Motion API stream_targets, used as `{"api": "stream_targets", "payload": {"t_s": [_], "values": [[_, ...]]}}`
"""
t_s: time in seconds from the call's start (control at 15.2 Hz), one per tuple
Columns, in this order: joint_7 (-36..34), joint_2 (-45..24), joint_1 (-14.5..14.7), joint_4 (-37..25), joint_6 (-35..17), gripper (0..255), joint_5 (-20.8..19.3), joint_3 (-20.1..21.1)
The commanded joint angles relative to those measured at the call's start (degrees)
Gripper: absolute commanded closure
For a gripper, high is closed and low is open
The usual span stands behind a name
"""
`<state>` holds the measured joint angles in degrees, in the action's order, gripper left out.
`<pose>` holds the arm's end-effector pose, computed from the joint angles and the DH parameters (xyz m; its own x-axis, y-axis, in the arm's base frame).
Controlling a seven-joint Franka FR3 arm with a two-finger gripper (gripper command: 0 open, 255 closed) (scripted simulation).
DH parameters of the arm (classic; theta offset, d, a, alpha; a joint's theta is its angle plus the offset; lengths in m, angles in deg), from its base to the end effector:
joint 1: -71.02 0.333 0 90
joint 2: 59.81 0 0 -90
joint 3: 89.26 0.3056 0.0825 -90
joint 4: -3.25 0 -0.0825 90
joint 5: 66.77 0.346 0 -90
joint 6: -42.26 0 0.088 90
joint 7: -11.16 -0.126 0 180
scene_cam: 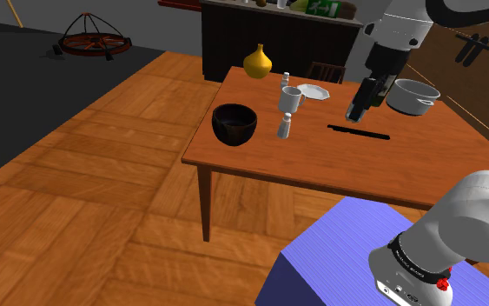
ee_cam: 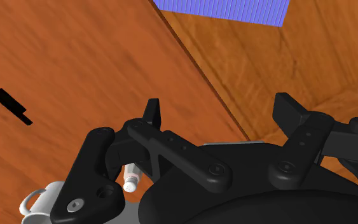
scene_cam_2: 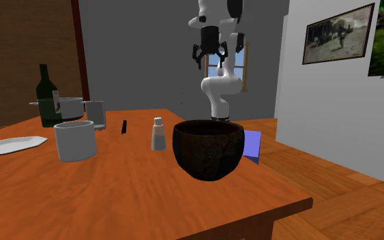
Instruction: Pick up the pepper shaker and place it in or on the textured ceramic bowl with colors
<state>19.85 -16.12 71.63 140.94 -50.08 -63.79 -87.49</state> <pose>0.2833 0.0201 0.5405 0.9832 0.1808 -0.0243 0.1799 -0.9831 -0.0346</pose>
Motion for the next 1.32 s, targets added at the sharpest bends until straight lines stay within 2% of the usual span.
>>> {"api": "stream_targets", "payload": {"t_s": [0.0,0.59,1.25], "values": [[0.0,0.0,0.0,0.0,0.0,0,0.0,0.0],[8.62,-15.33,-0.67,-0.89,-16.22,0,-1.93,-4.78],[18.55,-36.16,-0.63,-10.07,-29.6,0,0.19,-8.84]]}}
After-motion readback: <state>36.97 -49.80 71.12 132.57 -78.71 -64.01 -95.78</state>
